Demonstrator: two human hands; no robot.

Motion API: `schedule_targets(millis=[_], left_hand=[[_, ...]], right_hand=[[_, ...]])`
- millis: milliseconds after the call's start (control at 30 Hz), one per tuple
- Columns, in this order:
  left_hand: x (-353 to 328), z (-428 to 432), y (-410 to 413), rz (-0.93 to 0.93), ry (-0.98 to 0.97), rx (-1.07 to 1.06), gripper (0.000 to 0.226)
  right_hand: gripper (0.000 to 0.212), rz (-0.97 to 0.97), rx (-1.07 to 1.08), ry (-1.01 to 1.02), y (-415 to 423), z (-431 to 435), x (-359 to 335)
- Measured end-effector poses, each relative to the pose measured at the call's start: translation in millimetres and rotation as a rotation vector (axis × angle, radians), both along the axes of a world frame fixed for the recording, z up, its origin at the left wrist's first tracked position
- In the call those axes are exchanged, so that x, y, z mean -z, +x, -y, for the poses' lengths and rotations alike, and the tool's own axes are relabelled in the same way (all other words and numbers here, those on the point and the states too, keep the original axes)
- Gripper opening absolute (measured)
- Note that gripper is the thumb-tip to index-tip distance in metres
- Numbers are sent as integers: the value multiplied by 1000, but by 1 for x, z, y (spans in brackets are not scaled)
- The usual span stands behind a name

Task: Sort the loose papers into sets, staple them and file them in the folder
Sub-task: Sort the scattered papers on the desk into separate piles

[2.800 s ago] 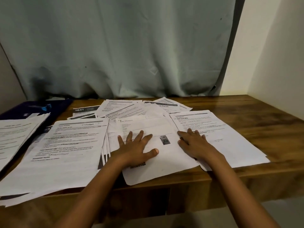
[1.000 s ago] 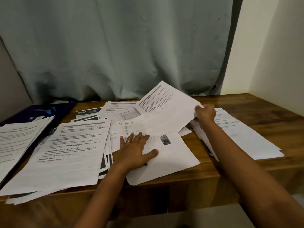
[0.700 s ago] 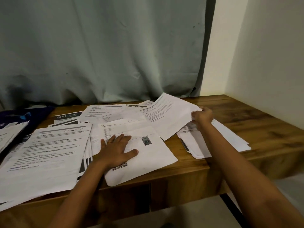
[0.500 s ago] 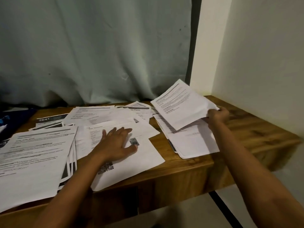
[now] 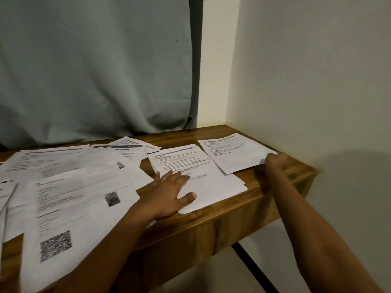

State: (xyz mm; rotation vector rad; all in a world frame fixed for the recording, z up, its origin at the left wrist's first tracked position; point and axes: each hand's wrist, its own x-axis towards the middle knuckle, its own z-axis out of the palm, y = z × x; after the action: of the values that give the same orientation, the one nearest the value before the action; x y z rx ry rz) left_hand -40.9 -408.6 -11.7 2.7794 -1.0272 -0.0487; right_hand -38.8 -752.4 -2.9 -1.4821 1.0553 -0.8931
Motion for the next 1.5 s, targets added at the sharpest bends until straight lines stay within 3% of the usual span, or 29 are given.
schedule_targets(millis=[67, 233, 267, 333, 400, 433, 500, 567, 733, 967, 1033, 1133, 1267, 1367, 1500], left_hand=[[8, 13, -2, 1, 6, 24, 69], [29, 34, -6, 22, 71, 24, 82], [32, 36, -6, 26, 86, 15, 81], [37, 38, -6, 12, 78, -5, 80], [39, 39, -5, 5, 48, -20, 73], [39, 39, -6, 6, 32, -24, 68], [39, 39, -7, 6, 9, -34, 64], [39, 39, -8, 6, -15, -45, 71], [40, 40, -11, 16, -51, -48, 72], [37, 40, -14, 26, -37, -48, 53], [33, 40, -17, 33, -35, -47, 56], [20, 31, -22, 105, -58, -39, 59], [-7, -5, -16, 190, -147, -115, 63], [-20, -52, -1, 252, -128, -207, 65], [-16, -122, 13, 230, -134, -354, 61]], right_hand=[[38, -213, -5, -146, -2, 3, 0], [42, -478, 6, -629, 4, 20, 21], [44, -477, -4, -754, 8, 17, 22], [46, -359, -236, -884, 8, 0, 17], [53, -244, -647, -869, 7, -20, 15], [56, -302, -828, -866, 7, -31, 16], [58, -546, -991, -955, 12, -42, 21], [53, -648, -1002, -988, 14, -41, 27], [47, -655, -954, -854, 9, -25, 32], [44, -706, -922, -811, 2, -28, 26], [42, -764, -878, -895, 9, -41, 18], [46, -589, -819, -966, 25, -76, -2], [39, -268, -967, -995, 40, -143, -25], [34, -178, -1008, -989, 47, -200, -29], [31, -177, -1073, -815, 60, -269, -18]])
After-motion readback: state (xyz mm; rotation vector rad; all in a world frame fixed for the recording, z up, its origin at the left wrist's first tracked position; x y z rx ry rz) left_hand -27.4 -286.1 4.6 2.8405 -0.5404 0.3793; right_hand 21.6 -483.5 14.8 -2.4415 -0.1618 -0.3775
